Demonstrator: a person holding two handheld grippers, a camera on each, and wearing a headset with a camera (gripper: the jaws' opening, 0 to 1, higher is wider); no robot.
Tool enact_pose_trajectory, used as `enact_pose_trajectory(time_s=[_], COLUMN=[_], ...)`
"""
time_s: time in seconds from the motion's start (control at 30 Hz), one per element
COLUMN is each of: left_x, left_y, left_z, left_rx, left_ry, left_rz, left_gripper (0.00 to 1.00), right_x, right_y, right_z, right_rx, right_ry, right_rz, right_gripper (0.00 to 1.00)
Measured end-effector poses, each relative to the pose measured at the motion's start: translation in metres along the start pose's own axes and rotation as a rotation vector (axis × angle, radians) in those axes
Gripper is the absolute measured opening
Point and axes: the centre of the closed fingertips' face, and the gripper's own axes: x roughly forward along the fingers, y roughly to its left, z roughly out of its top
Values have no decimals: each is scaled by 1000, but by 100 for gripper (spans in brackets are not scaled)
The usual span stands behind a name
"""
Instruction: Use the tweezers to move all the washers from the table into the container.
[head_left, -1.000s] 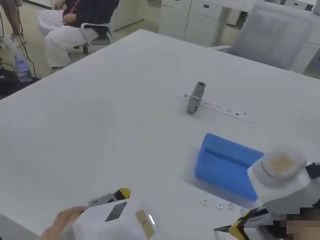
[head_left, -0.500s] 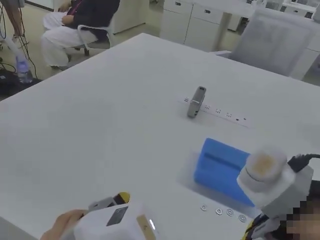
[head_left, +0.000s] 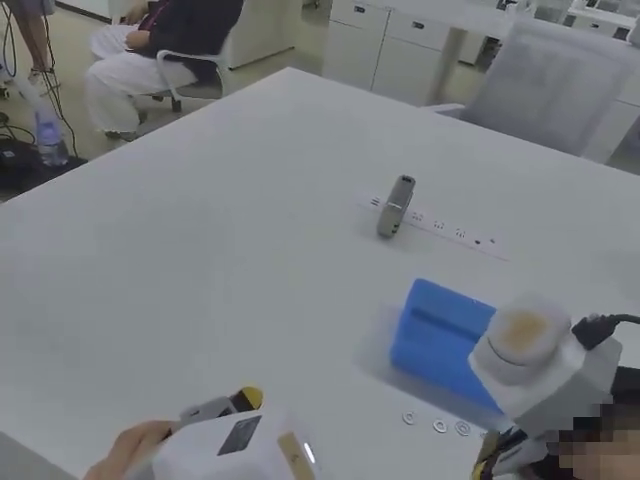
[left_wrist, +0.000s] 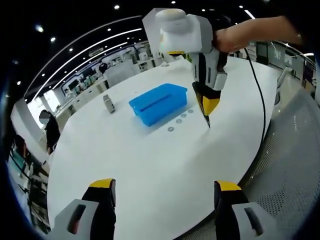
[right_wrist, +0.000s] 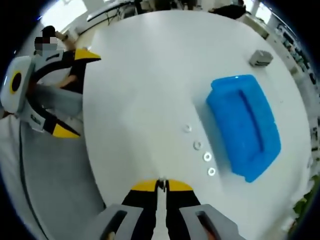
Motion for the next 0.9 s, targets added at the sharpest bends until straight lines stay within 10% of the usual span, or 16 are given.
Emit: enact_pose_trajectory(time_s=[0.4, 0.67, 0.9], left_x=[1, 0, 0], left_y=[0, 2, 3], left_z=[-2, -2, -1], left_rx=[10, 10, 6], left_ry=[13, 16, 10], left_rz=[3, 13, 21], left_gripper=[81, 81, 81], right_x=[1, -33, -19], right_y=[-12, -39, -49], right_z=[8, 53, 64], right_rx=[164, 266, 384], right_ry=[-383, -714, -786], right_rz=[-87, -168, -158], right_gripper=[1, 1, 2])
